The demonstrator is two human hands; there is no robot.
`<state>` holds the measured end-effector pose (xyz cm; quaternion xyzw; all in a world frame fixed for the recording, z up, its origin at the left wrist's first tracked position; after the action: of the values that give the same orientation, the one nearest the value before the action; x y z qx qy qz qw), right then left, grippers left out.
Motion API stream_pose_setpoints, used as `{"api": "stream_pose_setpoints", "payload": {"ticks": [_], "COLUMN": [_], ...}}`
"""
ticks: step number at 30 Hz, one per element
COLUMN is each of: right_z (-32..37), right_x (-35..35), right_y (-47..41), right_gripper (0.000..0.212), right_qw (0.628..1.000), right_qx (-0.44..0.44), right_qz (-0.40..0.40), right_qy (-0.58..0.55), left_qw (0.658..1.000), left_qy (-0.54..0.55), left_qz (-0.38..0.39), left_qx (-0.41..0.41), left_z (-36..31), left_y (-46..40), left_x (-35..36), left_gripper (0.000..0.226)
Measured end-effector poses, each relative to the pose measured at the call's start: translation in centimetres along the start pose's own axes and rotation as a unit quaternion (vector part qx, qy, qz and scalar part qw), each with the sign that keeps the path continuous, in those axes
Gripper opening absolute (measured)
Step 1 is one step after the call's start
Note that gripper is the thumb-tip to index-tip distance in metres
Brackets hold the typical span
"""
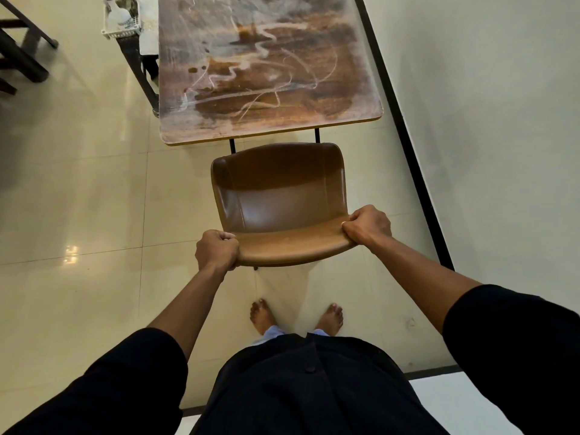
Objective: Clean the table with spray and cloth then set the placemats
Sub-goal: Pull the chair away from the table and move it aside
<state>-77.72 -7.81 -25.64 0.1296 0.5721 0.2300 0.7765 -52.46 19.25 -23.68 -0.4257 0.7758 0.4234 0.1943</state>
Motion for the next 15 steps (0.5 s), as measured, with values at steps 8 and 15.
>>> {"api": "stream_pose_setpoints", "payload": {"ticks": [8, 15], "right_z": [-0.03, 0.12], "right_x": [0.01, 0.04], "right_y": [-0.02, -0.02], "right_gripper": [0.024, 0.025], "right_qw": [1.000, 1.000], "right_qx": [-0.008, -0.011], "right_qz": [0.013, 0.022], "right_qy": [0.007, 0.014], "left_qw": [1.000, 1.000], "left_qy": [-0.015, -0.028], "left_qz": [0.001, -0.003], "left_qx": [-0.003, -0.009], "left_z": [0.04, -0.25], "left_y": [-0.31, -0.35], "left_x": [0.04, -0.09], "left_gripper": [0.023, 0.023]}}
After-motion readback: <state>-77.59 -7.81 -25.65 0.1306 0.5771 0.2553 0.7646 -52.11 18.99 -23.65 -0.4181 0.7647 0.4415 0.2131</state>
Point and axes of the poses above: each hand's wrist, its own y-axis away from the middle knuckle, its own x-axis out of the palm, z = x × y, the point moved 6 cm from there along -y, towards the middle knuckle, and after that the axes turned 1 degree about x, right-handed, at the moved point
